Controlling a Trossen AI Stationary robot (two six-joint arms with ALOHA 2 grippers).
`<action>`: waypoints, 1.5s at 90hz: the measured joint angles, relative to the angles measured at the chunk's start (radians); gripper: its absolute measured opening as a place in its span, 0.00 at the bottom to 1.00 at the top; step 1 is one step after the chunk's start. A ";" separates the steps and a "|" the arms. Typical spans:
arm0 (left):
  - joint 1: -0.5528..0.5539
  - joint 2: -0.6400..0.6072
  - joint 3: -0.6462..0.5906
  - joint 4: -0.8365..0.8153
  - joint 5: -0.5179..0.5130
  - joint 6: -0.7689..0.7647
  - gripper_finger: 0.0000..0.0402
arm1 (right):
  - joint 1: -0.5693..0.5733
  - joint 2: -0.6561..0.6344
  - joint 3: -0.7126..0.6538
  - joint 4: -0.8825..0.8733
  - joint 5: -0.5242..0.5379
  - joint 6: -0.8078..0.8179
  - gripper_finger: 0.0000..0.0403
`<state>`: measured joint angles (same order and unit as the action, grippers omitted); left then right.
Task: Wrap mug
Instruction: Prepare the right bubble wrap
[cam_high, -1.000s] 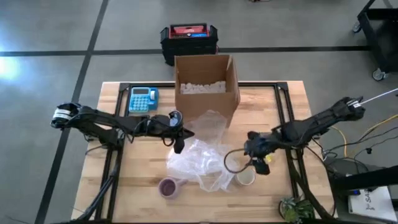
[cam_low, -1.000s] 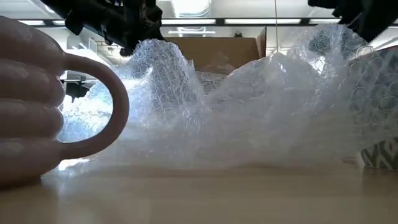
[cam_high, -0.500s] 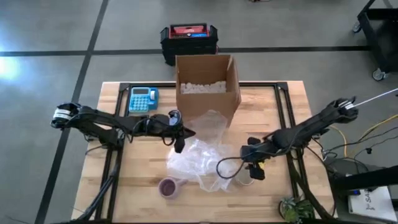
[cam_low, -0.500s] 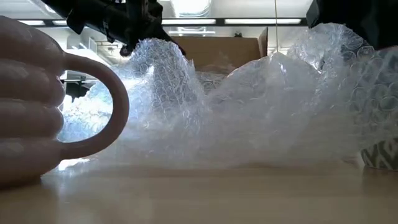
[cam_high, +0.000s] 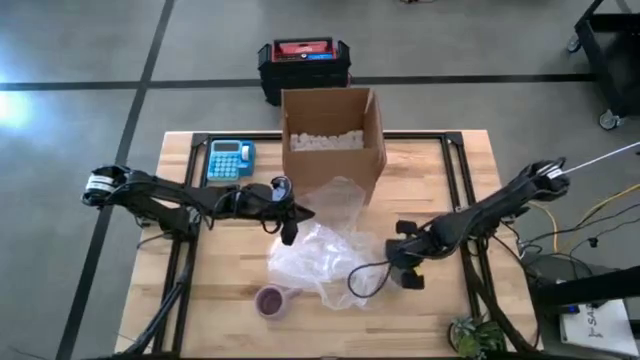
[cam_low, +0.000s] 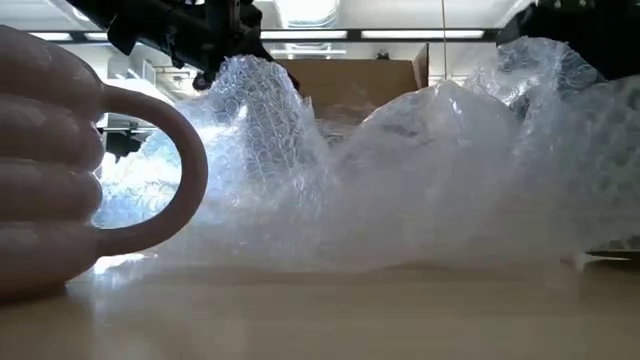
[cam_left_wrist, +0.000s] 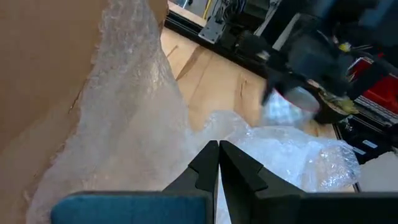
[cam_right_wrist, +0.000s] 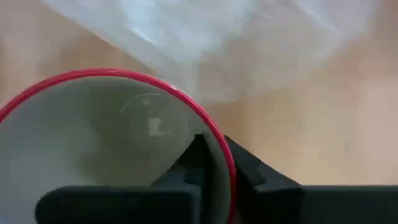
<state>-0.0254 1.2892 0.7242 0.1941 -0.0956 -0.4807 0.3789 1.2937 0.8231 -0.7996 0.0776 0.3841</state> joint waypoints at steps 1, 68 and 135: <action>0.000 0.000 0.000 0.000 0.000 0.000 0.00 | -0.005 -0.008 0.000 -0.008 0.006 -0.002 0.04; -0.017 0.001 -0.001 -0.003 -0.002 -0.037 0.00 | -0.378 -0.050 -0.051 -0.105 0.136 -0.194 0.12; -0.077 0.029 0.067 0.026 0.105 -0.041 0.00 | -0.301 -0.112 0.197 0.142 -0.160 -0.396 0.58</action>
<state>-0.1028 1.3183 0.7913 0.2206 0.0090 -0.5219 0.0778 1.1816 1.0202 -0.6578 -0.0820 -0.0121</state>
